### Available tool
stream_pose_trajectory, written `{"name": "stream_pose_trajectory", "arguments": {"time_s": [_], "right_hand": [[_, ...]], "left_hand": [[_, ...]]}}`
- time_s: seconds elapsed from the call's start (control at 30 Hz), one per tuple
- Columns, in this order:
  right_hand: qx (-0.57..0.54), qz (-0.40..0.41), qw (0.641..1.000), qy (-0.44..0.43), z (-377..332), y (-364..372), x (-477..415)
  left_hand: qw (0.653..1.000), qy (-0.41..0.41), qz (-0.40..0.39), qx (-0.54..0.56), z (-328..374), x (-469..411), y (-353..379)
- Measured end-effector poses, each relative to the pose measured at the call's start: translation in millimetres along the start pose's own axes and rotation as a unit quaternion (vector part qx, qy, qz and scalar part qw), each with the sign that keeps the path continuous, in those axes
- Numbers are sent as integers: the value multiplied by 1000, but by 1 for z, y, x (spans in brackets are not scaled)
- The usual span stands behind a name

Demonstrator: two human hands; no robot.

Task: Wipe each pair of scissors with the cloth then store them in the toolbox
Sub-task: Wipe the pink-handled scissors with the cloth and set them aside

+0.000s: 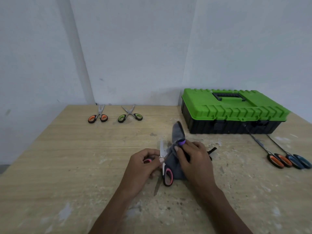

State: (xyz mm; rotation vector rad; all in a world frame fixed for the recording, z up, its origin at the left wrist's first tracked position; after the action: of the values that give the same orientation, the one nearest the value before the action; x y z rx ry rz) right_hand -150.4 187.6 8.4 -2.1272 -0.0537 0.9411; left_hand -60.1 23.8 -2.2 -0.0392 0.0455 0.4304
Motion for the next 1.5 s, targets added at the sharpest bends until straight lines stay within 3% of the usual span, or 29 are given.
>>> {"name": "stream_pose_trajectory", "arguments": {"time_s": [0.13,0.23,0.37,0.47,0.57,0.63,0.7,0.77,0.87,1.23,1.33,1.5], "right_hand": [[-34,37,998,-35,-16,-6,7],[-41,-9,996,-79,-24,-5,9],[-31,-15,998,52,10,4,-1],[-126,17,979,156,23,-2,-7],[-236,58,958,154,5,-19,-2],[-299,25,948,107,-14,-23,5],[-340,-64,935,82,-34,-17,11],[-290,-122,947,61,-40,-4,16],[-165,-80,983,-2,-30,4,11],[-101,-131,982,-96,-17,5,2],[-147,-93,984,-40,-17,4,0],[-248,-9,956,155,0,2,-3]], "left_hand": [[1000,-2,6,15,2,-1,-1],[1000,0,6,19,3,0,-2],[1000,0,-13,8,0,2,-2],[1000,-7,-4,28,-1,0,-1],[998,-16,10,54,-1,-2,-3],[997,-22,12,66,0,-3,-2],[997,-28,9,68,1,-2,-1],[998,-28,5,57,1,-1,-1],[998,-23,0,56,2,1,-2],[1000,-6,-8,15,-2,2,-4],[1000,-2,-14,13,0,2,-1],[999,2,-6,31,1,1,1]]}}
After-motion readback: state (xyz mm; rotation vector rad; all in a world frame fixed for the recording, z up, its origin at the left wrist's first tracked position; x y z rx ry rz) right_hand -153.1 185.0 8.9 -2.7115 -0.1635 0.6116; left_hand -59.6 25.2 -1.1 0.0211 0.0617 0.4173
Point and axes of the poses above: each hand's wrist, its own x-axis away from the middle knuckle, its own y-axis out of the palm, z = x × y, the point moved 3 cm from there along -x, towards the middle knuckle, and after that the axes turned 4 degrees about x, right-handed, at the moved point
